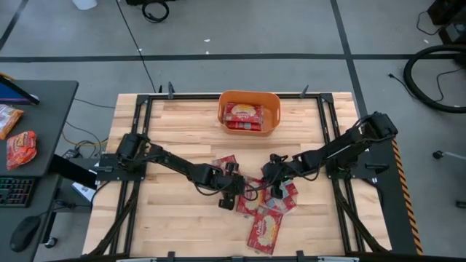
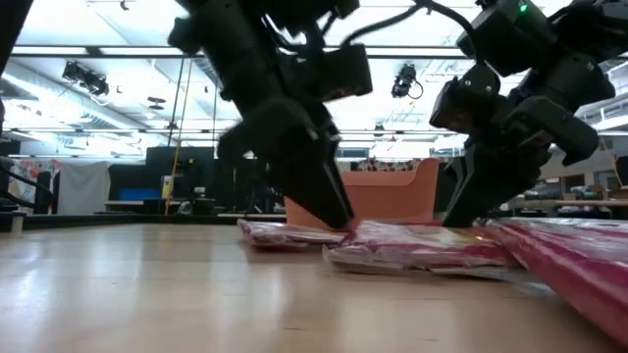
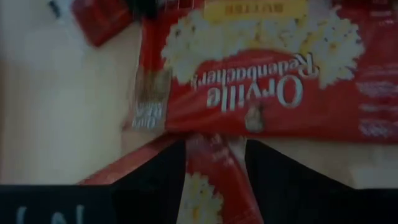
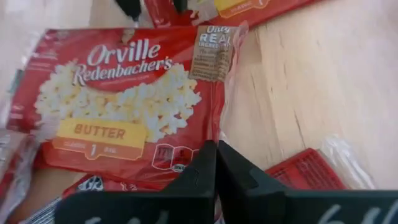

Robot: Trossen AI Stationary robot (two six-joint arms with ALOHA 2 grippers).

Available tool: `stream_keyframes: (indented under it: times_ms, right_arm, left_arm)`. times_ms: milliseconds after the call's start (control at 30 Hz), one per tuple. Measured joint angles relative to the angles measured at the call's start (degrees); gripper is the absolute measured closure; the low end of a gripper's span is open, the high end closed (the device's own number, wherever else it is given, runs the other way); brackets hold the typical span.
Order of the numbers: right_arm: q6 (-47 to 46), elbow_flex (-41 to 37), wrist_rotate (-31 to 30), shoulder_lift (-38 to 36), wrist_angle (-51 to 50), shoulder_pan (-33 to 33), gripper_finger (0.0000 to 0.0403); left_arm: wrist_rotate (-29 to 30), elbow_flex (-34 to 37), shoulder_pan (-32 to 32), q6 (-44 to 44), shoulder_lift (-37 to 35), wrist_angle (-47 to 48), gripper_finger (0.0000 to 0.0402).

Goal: Sort popcorn bags into baskets
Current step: Put the red popcorn bag into the orange bin

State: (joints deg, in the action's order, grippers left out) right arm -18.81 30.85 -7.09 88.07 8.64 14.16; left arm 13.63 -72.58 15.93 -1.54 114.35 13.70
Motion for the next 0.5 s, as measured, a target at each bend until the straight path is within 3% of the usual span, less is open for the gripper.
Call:
stream_keyframes:
  times_ms: [300, 500]
  right_arm:
    - [2.7, 0.0, -3.8, -9.1, -1.0, -0.4, 0.0396]
    - [7.0, 0.0, -8.3, -15.4, -3.2, -0.4, 0.0398]
  left_arm:
    - [1.7, 0.0, 0.0, 5.7, -7.0, 1.3, 0.023]
    - [6.7, 0.0, 0.0, 5.7, -12.3, 1.1, 0.023]
